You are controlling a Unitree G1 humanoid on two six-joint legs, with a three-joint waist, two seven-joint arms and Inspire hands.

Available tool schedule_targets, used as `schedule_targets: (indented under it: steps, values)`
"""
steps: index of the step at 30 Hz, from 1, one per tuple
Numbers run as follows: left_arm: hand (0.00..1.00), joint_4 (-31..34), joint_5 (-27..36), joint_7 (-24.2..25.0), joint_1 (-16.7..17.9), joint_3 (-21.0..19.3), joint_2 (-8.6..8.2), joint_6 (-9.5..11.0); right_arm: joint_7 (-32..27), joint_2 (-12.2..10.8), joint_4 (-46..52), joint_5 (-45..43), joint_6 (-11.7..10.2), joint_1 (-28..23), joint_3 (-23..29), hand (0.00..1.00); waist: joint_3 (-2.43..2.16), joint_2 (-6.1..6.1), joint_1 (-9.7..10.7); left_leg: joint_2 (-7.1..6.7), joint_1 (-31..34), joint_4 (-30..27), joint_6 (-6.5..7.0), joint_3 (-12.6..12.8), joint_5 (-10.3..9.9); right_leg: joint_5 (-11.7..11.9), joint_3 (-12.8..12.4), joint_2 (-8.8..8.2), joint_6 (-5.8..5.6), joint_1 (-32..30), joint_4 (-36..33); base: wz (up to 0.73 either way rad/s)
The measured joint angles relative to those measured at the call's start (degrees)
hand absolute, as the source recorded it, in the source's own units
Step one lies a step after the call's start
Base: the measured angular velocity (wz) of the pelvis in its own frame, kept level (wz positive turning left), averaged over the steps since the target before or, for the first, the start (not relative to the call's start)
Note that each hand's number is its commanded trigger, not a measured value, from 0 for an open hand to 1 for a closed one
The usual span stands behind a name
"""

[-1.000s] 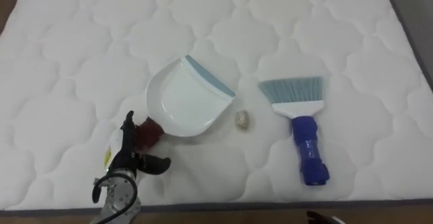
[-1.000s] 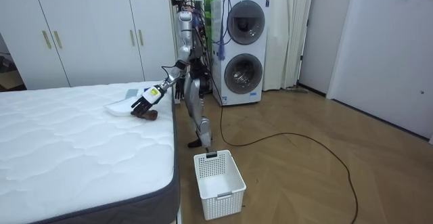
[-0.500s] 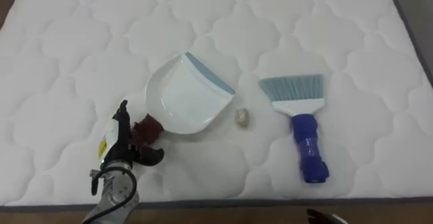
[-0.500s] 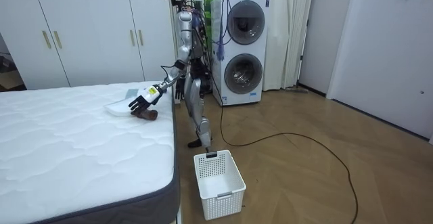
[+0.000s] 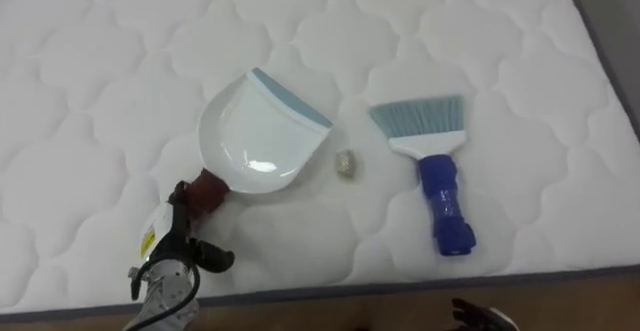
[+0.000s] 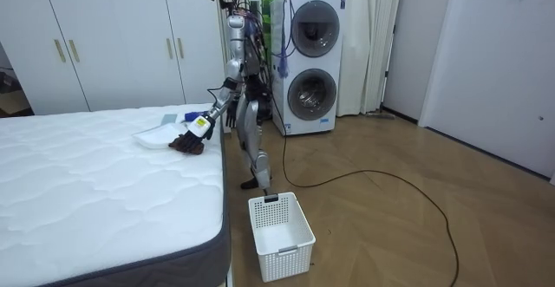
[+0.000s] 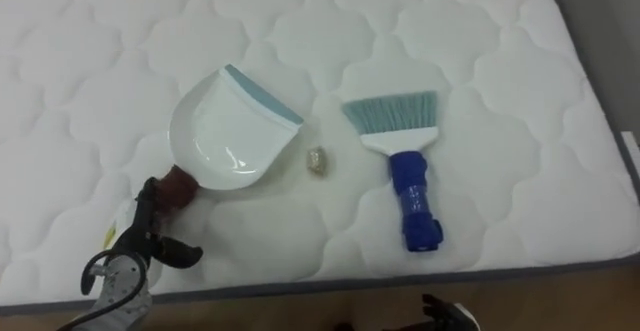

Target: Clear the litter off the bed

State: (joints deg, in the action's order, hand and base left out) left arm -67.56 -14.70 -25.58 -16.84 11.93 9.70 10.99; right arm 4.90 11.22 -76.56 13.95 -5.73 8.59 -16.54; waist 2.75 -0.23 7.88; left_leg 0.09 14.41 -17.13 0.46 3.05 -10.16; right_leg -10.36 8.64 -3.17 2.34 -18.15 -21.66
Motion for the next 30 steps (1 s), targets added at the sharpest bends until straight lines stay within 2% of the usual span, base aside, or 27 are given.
schedule_targets:
  steps: [7, 10, 18, 19, 20, 21, 25, 30]
  values:
    - [0.00, -2.4, 0.2, 0.4, -1.4, 0.1, -0.02, -0.1, -0.6, 0.0, 0.1, 0.0, -0.7, -0.1, 0.4, 0.00, 0.28, 0.20, 0.4, 0.06, 0.0, -0.4, -0.03, 0.1, 0.0, -0.6, -0.1, 0.15, 0.21, 0.0, -0.4, 0.03]
    - [0.00, -3.7, 0.1, 0.4, -2.1, 0.0, 0.04, -0.1, -1.1, 0.0, 0.3, 0.1, -0.9, -0.1, 0.5, 0.00, 0.30, 0.25, 0.4, 0.21, 0.3, -0.5, -0.03, 2.0, 0.0, -0.6, -0.6, 0.06, 0.24, -0.9, -0.9, -0.09]
    - [0.00, -4.5, 0.2, -0.2, -4.5, -0.3, 0.76, -0.1, -3.0, 0.0, 1.1, 1.2, -1.9, 0.0, 0.5, 0.00, 0.41, 0.20, 1.3, 0.12, 3.9, -2.5, -0.02, 3.0, 0.0, -0.6, -0.8, -0.44, 0.26, -4.3, -2.6, 0.01]
    - [0.18, -4.6, 0.4, -0.2, -4.7, -0.3, 0.76, -0.2, -3.1, 0.0, 1.2, 1.3, -1.9, 0.0, 0.5, 0.00, 0.42, 0.18, 1.3, 0.10, 4.0, -2.6, -0.01, 3.1, 0.0, -0.6, -0.8, -0.51, 0.26, -4.5, -2.9, 0.00]
    - [0.90, -4.8, 0.6, -0.2, -5.1, -0.3, 0.76, -0.2, -3.4, 0.1, 1.3, 1.4, -1.9, 0.1, 0.5, 0.00, 0.46, 0.19, 1.3, 0.06, 4.2, -2.6, -0.01, 3.1, 0.0, -0.6, -0.9, -0.58, 0.26, -4.9, -3.1, 0.00]
    - [1.00, -5.4, 0.6, -0.2, -5.6, -0.3, 0.76, -0.3, -3.6, 0.1, 1.5, 1.5, -1.9, 0.0, 0.5, 0.00, 0.48, 0.19, 1.3, 0.07, 4.3, -2.6, -0.01, 3.1, 0.0, -0.6, -0.9, -0.58, 0.27, -5.1, -3.2, 0.00]
    - [1.00, -5.7, 0.6, -0.1, -6.9, -0.4, 1.13, -0.9, -3.9, 0.3, 2.8, 1.4, -1.8, -0.2, 0.3, 0.00, 0.53, 0.12, 1.4, 0.07, 5.1, -3.2, 0.09, 3.3, -0.1, -0.7, -1.2, -0.65, 0.29, -6.1, -4.1, 0.00]
    - [1.00, -5.7, 0.6, -0.2, -10.3, -0.4, 3.83, -2.3, -4.7, 0.7, 5.3, 1.5, -1.7, -0.3, 0.2, 0.00, 0.82, -0.22, 1.5, 0.18, 8.2, -5.2, 0.26, 4.0, -0.2, -0.6, -1.5, -0.86, 0.57, -9.4, -6.1, -0.04]
